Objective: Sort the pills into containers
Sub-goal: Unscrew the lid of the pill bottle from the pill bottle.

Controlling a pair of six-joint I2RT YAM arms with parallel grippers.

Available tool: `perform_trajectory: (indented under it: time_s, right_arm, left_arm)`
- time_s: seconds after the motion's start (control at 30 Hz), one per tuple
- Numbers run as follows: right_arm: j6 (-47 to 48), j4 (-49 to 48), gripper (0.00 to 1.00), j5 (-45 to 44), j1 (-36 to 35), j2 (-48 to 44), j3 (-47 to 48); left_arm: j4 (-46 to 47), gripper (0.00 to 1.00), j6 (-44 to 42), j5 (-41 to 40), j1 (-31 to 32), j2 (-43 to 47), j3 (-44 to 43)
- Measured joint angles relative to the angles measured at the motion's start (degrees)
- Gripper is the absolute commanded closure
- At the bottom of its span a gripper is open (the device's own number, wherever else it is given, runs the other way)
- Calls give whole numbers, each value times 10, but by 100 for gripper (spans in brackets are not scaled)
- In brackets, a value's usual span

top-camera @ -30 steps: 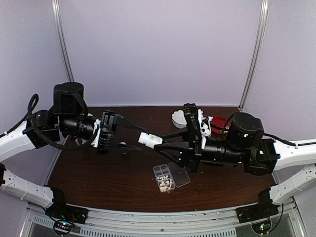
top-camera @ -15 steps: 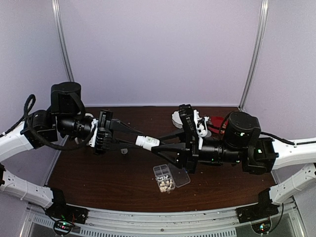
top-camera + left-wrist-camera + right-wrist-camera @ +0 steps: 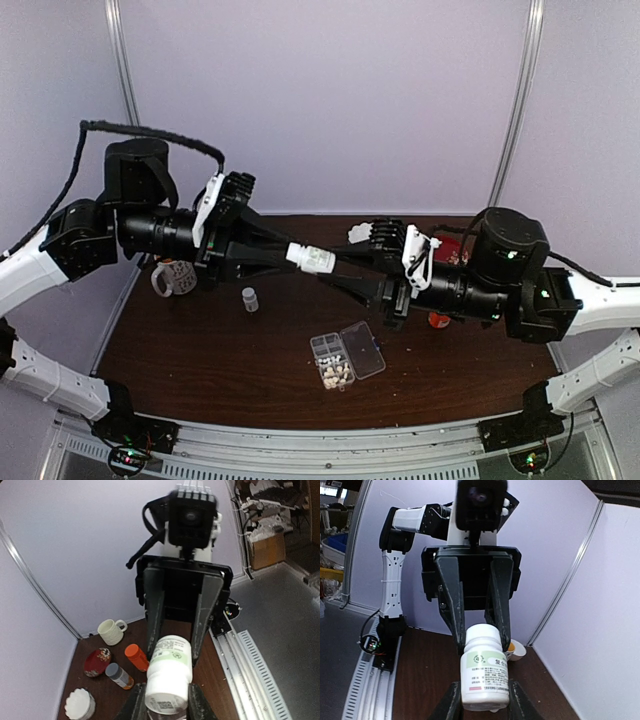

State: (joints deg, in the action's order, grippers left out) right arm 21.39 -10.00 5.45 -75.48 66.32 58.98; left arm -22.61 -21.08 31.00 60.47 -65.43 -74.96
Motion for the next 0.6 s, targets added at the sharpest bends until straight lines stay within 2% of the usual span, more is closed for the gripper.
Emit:
perform_trajectory:
  time_s: [0.37, 0.6]
  right_arm:
    - [250, -93, 91, -114, -23, -14, -28]
    - [343, -157, 91, -163, -36, -12, -63]
  left_arm:
    - [-91, 100, 351, -9, 0, -77, -145]
    - [-158, 100, 502, 5, -11, -113, -201]
